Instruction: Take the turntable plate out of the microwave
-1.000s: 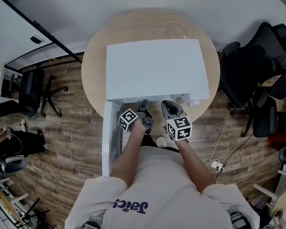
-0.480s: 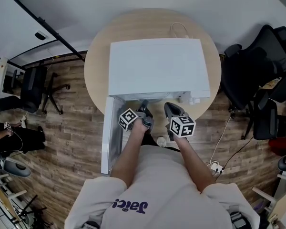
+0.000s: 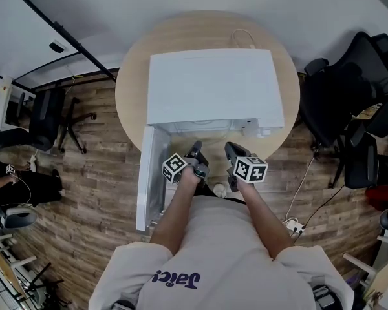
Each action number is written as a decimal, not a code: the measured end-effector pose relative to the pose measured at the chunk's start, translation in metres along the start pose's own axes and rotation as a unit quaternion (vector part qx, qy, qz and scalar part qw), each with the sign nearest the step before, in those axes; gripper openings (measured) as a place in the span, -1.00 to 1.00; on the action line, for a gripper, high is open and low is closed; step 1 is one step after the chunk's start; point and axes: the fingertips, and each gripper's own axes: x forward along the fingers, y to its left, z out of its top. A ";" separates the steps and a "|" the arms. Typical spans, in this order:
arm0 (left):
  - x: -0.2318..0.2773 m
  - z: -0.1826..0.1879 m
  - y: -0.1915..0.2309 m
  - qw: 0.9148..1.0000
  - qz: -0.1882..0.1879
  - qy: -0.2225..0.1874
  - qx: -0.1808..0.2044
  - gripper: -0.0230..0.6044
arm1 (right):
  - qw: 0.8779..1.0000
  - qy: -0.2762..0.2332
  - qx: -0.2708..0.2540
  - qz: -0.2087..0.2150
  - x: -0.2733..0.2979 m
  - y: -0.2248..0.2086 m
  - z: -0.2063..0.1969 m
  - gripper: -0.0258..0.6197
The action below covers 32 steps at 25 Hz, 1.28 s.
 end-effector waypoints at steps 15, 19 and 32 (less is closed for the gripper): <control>-0.024 -0.010 -0.001 1.000 0.004 0.001 -0.004 -0.81 | 0.963 -0.030 0.244 0.108 0.021 -0.006 -0.031 -0.45; -0.032 -0.019 -0.003 1.000 0.006 0.007 -0.007 -0.81 | 0.947 -0.044 0.291 0.131 0.031 -0.001 -0.030 -0.44; -0.048 -0.031 -0.005 1.000 0.007 0.016 0.003 -0.81 | 0.900 -0.087 0.393 0.165 0.055 -0.006 -0.024 -0.43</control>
